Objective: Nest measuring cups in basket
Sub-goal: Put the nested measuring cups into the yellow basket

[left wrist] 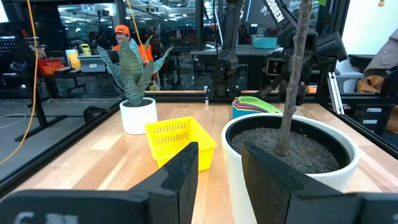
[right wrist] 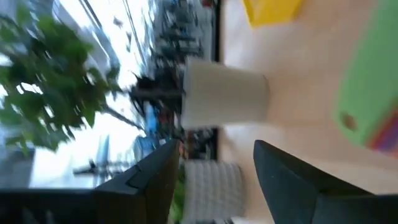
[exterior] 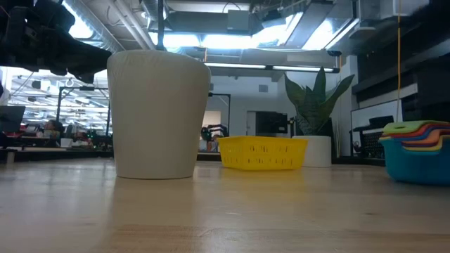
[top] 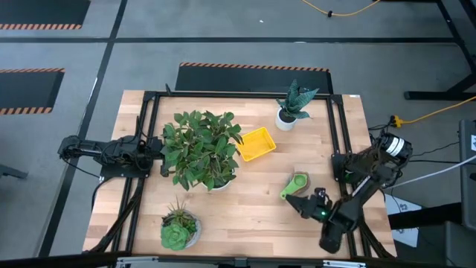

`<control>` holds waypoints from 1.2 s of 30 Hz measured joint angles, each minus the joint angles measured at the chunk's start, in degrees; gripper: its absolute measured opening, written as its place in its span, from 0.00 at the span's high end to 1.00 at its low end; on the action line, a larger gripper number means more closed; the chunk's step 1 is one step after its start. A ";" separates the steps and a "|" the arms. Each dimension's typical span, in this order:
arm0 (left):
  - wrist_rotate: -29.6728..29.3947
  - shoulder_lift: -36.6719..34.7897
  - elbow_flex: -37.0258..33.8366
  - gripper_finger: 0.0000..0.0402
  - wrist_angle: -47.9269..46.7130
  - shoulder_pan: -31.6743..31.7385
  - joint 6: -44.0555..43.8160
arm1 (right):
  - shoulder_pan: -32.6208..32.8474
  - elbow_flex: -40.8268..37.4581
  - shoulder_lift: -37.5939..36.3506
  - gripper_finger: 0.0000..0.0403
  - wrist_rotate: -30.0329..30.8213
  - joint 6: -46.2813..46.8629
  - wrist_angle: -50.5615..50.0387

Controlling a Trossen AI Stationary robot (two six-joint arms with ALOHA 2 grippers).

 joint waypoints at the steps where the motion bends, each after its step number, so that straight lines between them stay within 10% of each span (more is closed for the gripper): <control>1: 0.00 -0.02 0.00 0.71 0.00 0.00 -0.02 | -1.30 0.36 0.00 0.48 0.80 -0.12 0.46; 20: 0.00 -0.01 0.01 0.71 0.00 -0.01 -0.02 | -13.00 8.39 -3.73 0.48 3.32 -22.58 3.48; 36: -0.01 -0.02 0.00 0.71 0.02 -0.01 -0.02 | -33.37 8.39 -27.80 0.48 -50.60 -29.57 -22.01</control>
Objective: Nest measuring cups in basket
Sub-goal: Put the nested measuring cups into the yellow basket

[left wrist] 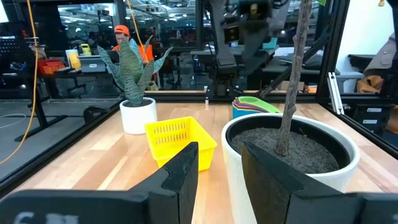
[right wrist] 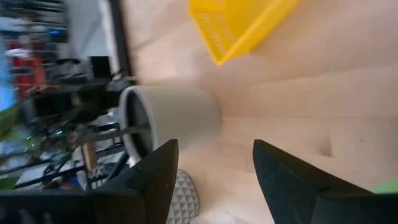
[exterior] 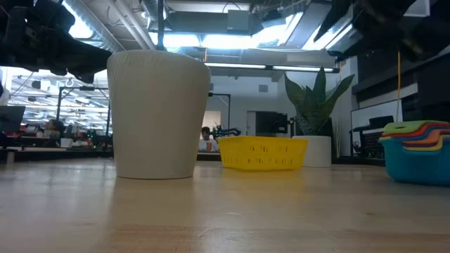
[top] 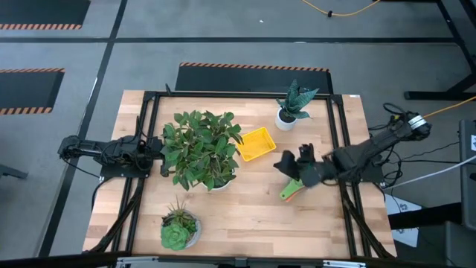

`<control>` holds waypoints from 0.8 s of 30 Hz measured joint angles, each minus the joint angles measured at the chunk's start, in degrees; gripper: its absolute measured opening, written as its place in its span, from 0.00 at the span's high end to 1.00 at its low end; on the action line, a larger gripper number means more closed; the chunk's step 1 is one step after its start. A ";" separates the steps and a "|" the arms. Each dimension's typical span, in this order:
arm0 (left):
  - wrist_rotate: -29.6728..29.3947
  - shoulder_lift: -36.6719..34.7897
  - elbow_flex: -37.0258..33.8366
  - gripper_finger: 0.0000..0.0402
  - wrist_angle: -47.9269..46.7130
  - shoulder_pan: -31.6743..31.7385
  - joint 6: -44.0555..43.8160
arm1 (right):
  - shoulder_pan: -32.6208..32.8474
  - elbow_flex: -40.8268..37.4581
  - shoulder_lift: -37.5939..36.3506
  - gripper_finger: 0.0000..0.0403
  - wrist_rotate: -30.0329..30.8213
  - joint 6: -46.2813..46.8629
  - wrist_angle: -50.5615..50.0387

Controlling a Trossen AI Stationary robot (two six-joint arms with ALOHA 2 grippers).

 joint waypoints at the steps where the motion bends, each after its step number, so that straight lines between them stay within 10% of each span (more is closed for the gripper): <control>1: 0.01 0.02 0.02 0.71 0.00 0.00 0.00 | -1.77 0.00 0.00 0.48 -2.63 0.25 -0.19; 9: 0.01 0.00 0.02 0.71 0.00 0.01 0.00 | -11.54 0.00 0.47 0.48 -23.76 -0.11 -4.66; 24: 0.01 0.00 0.00 0.71 0.00 0.02 0.00 | -11.94 -0.02 10.99 0.48 -30.47 0.31 -4.60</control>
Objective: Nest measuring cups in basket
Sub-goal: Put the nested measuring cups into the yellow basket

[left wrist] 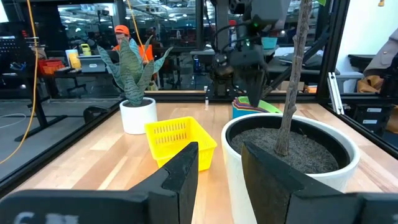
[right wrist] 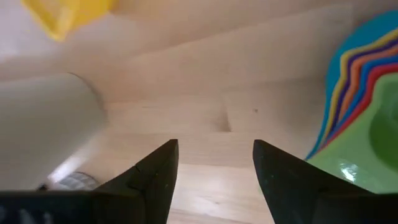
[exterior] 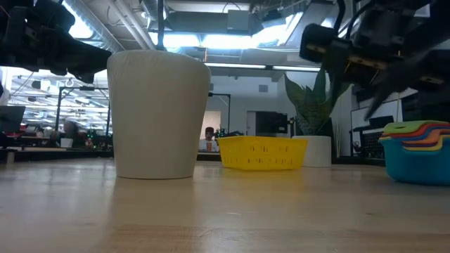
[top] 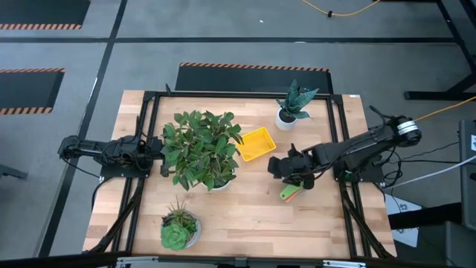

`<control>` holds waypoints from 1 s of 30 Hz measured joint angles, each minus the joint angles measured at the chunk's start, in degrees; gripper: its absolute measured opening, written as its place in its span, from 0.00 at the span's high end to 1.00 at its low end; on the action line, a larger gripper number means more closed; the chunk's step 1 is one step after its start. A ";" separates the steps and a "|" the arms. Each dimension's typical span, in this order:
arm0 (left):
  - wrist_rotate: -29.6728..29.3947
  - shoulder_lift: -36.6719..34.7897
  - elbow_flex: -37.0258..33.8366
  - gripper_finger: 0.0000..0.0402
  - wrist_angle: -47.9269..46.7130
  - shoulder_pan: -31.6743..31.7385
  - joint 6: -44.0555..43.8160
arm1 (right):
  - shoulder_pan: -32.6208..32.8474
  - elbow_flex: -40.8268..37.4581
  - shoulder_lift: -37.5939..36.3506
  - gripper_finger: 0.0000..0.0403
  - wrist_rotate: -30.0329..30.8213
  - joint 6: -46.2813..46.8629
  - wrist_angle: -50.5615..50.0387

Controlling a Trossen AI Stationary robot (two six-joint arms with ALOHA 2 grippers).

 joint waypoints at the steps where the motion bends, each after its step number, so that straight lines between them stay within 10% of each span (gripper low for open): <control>1: 0.00 0.00 0.00 0.71 0.02 -0.02 0.00 | 0.00 0.00 0.65 0.48 -0.99 -0.02 -0.02; 17: 0.00 0.02 0.00 0.71 0.00 -0.02 0.00 | 4.35 -0.02 4.09 0.48 -12.31 -0.17 -0.15; 30: 0.00 0.00 0.00 0.71 0.00 -0.02 0.00 | 6.14 -0.02 3.83 0.48 -2.67 1.33 4.45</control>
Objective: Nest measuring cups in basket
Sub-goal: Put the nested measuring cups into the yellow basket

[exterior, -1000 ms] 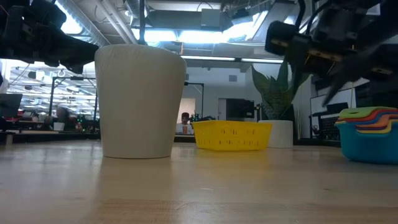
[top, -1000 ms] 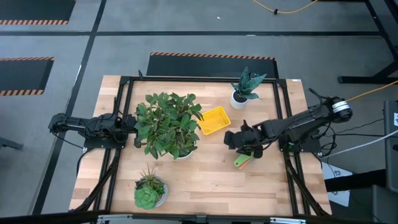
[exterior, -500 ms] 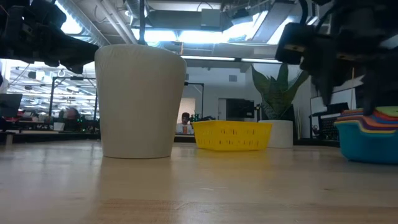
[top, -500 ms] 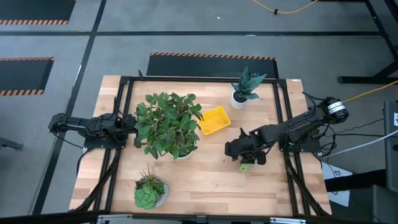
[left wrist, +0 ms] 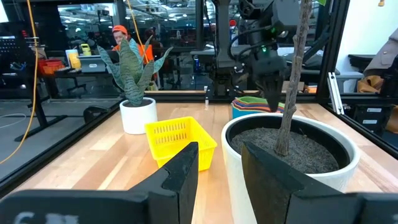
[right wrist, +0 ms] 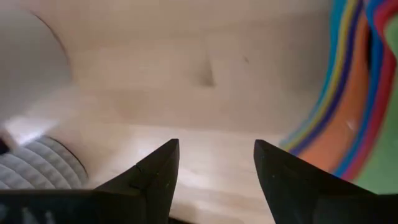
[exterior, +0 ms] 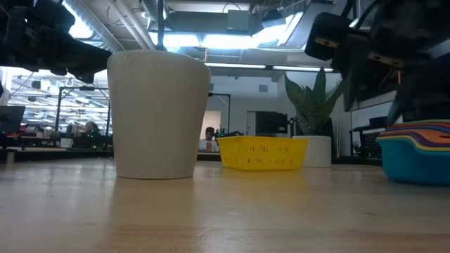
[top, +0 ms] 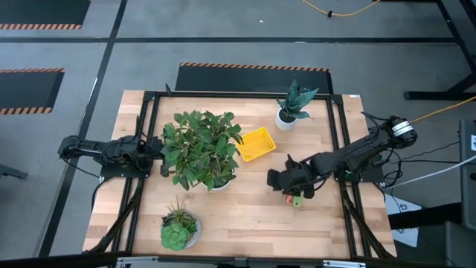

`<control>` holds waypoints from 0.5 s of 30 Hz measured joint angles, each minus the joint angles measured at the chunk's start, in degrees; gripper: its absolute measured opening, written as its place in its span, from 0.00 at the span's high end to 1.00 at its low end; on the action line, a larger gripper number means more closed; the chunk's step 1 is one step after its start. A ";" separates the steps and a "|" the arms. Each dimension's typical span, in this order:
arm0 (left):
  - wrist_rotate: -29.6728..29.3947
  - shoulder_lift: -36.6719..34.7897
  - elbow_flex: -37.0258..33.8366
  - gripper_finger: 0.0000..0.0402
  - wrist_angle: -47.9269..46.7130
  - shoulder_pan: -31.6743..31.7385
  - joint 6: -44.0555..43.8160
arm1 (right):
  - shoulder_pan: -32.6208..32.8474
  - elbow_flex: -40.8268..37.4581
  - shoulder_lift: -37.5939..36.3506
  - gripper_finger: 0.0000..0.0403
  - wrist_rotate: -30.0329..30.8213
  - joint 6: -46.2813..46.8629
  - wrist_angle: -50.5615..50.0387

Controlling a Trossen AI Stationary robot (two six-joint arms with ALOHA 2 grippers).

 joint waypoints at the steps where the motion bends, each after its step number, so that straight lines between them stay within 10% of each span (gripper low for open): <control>1: 0.00 0.01 0.01 0.71 0.01 0.01 0.00 | 0.00 0.00 0.10 0.48 1.45 -0.02 0.07; 15: -0.01 0.00 0.01 0.71 0.00 0.02 0.00 | 0.00 -0.02 4.65 0.48 -3.46 -1.06 -0.81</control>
